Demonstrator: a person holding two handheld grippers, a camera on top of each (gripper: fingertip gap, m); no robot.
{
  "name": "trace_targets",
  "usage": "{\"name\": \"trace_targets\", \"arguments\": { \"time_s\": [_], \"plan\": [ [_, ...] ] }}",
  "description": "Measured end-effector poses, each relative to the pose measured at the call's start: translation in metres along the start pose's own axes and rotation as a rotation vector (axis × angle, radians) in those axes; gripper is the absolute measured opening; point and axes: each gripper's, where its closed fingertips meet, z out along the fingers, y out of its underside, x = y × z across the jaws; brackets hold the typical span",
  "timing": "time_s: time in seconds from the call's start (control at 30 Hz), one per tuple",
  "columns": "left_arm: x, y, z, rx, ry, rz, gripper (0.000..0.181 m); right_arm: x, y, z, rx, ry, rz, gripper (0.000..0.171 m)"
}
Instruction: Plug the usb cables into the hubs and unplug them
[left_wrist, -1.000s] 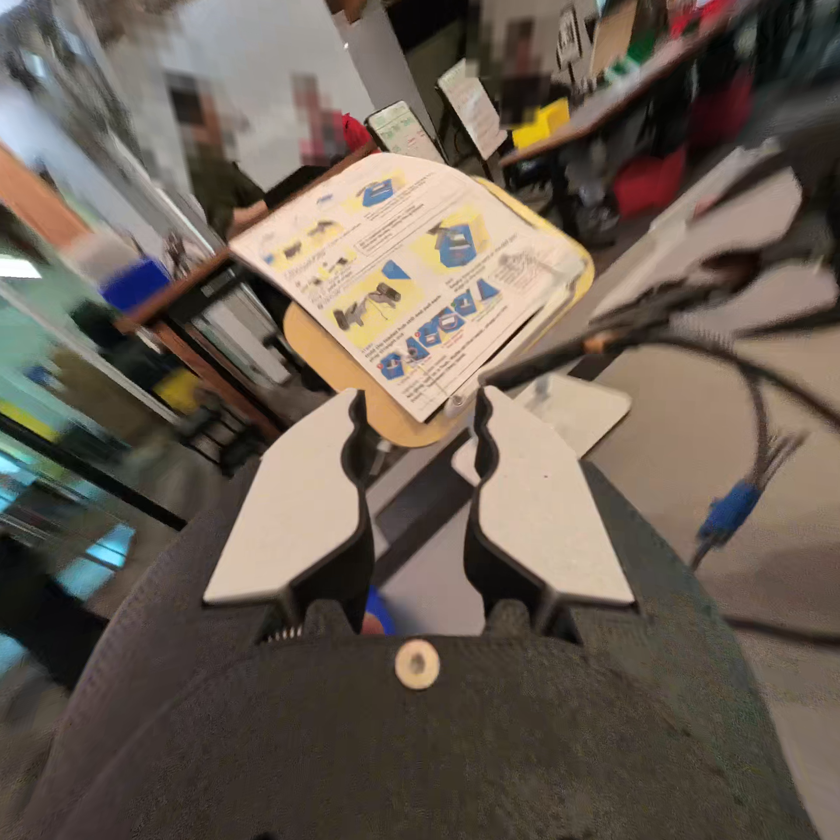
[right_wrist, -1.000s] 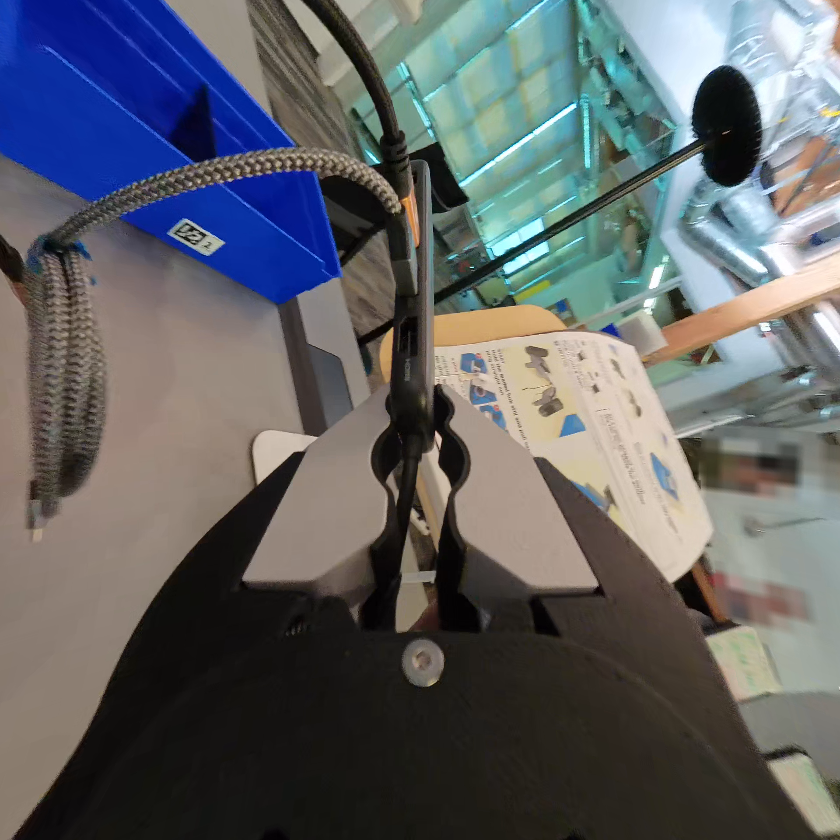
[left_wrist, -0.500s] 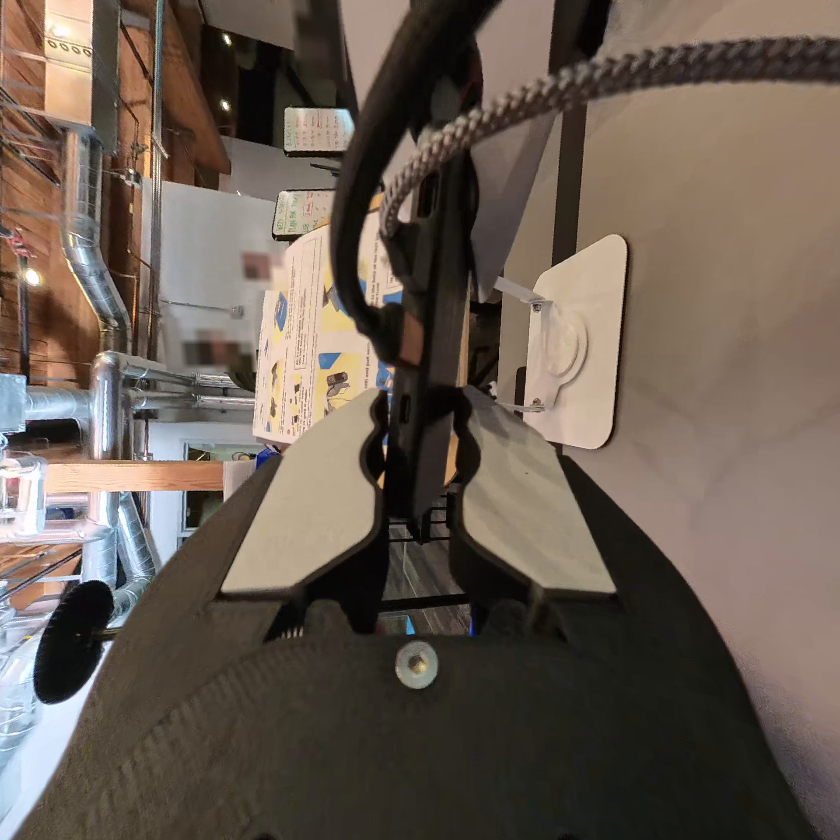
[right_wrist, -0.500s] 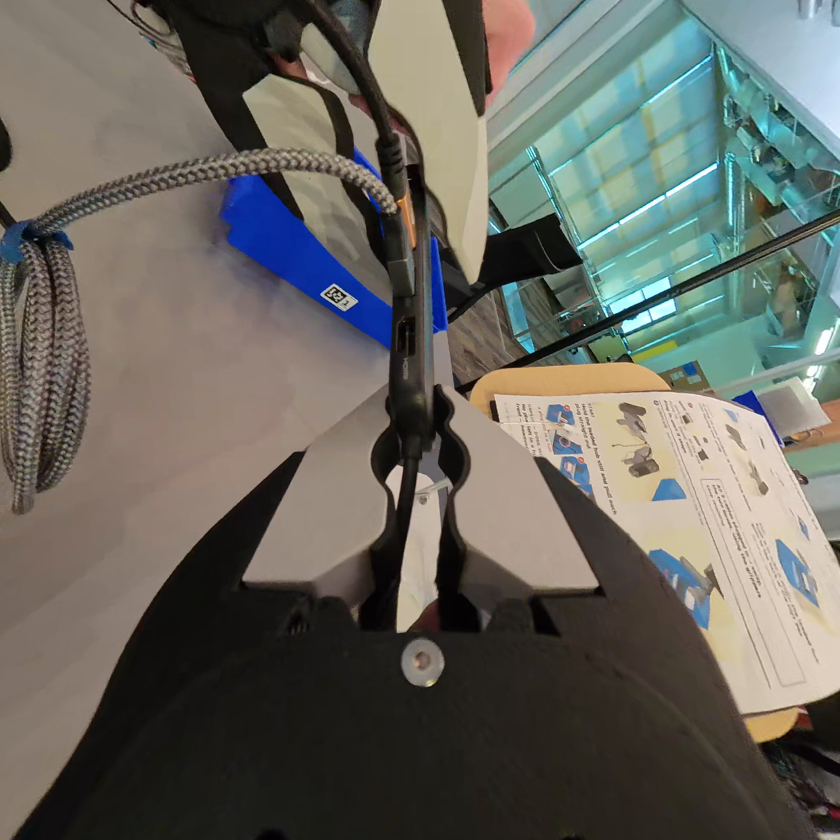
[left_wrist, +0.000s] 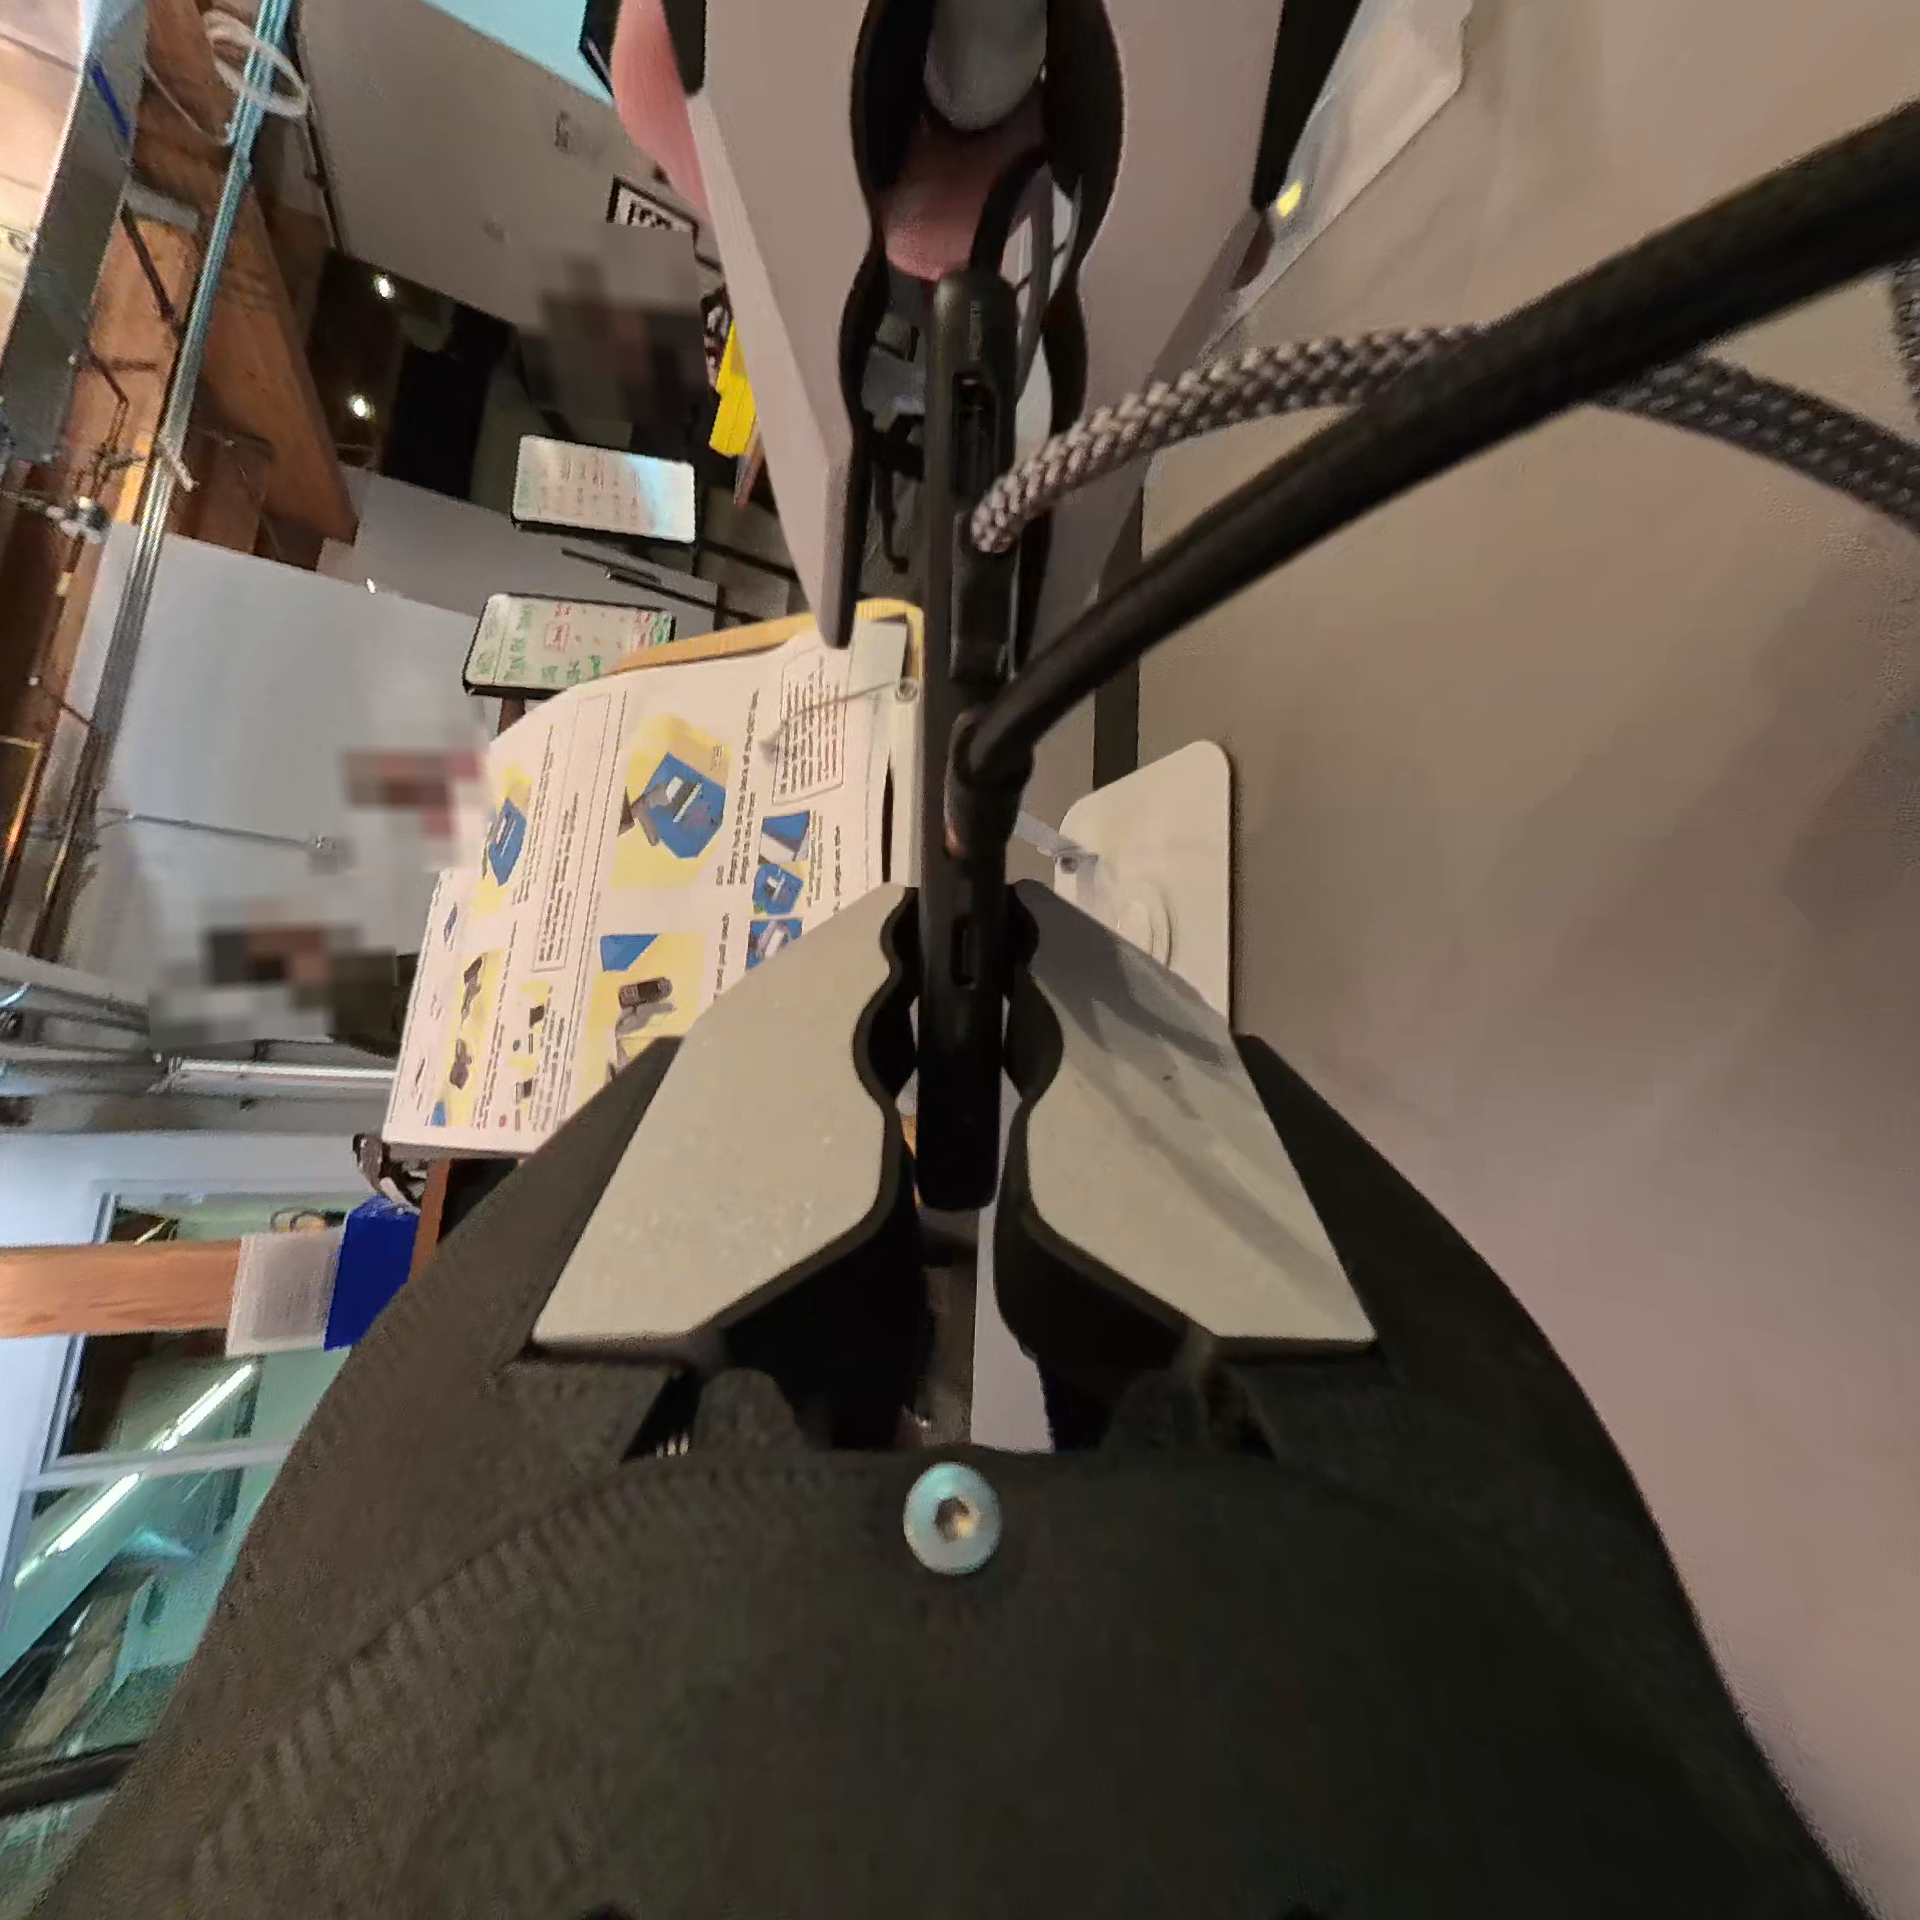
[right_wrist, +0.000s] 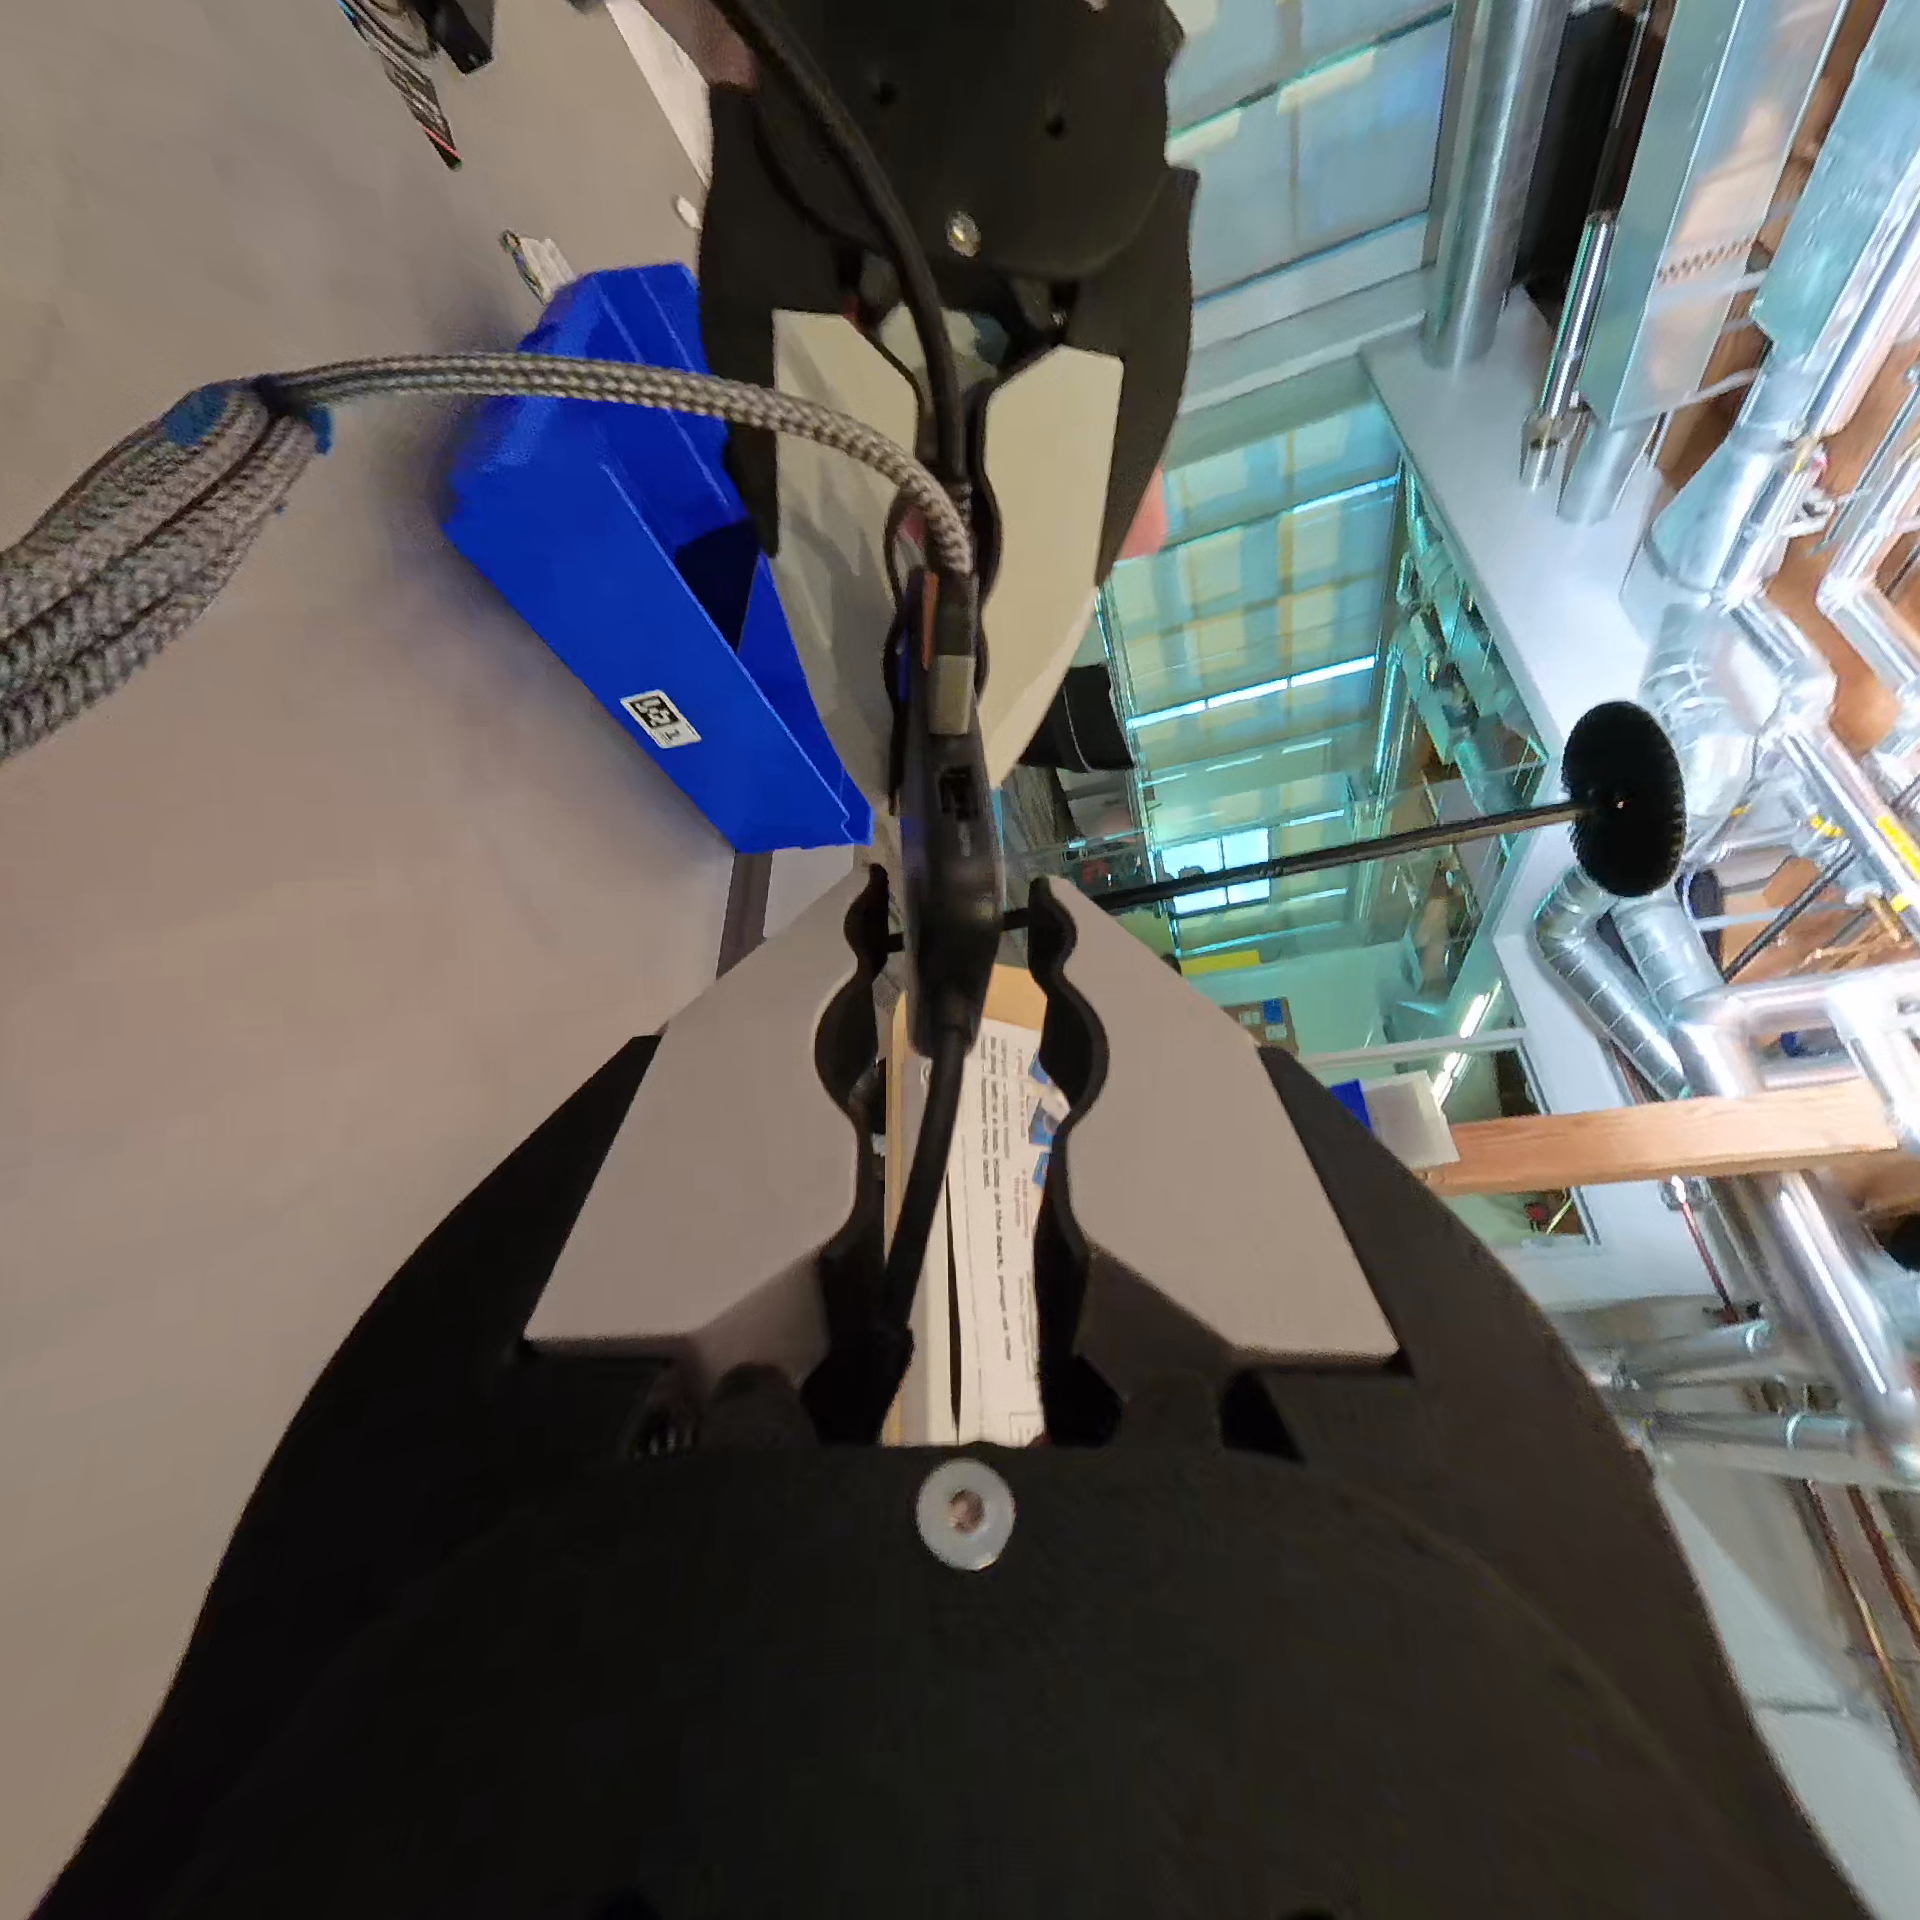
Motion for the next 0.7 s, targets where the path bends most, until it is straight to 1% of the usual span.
{"name": "trace_targets", "arguments": {
  "time_s": [0.13, 0.3, 0.33, 0.4, 0.53, 0.63, 0.67, 0.7],
  "plan": [
    [0.002, -0.015, -0.004, 0.067, 0.042, 0.006, 0.012, -0.006, -0.016, 0.000, 0.025, -0.024, -0.044, 0.023],
    [0.005, -0.023, -0.006, 0.106, 0.057, 0.011, 0.012, -0.007, -0.020, 0.003, 0.047, -0.006, -0.061, 0.018],
    [0.007, -0.024, -0.006, 0.112, 0.059, 0.019, 0.012, -0.009, -0.021, 0.003, 0.050, -0.009, -0.068, 0.013],
    [0.009, -0.026, -0.004, 0.127, 0.073, 0.013, 0.012, -0.010, -0.028, 0.002, 0.074, -0.022, -0.050, 0.011],
    [0.005, -0.023, -0.001, 0.131, 0.054, 0.018, 0.012, -0.008, -0.024, 0.005, 0.040, -0.015, -0.022, 0.010],
    [0.001, -0.018, 0.006, 0.101, 0.023, 0.020, 0.012, -0.006, -0.015, 0.007, -0.014, -0.004, -0.026, 0.010],
    [0.000, -0.017, 0.008, 0.095, 0.033, 0.003, 0.014, -0.004, -0.012, 0.008, -0.029, 0.009, -0.027, 0.010],
    [-0.002, -0.012, 0.008, 0.076, 0.034, -0.008, 0.020, -0.002, -0.008, 0.008, -0.051, 0.025, -0.031, 0.009]
  ]
}}
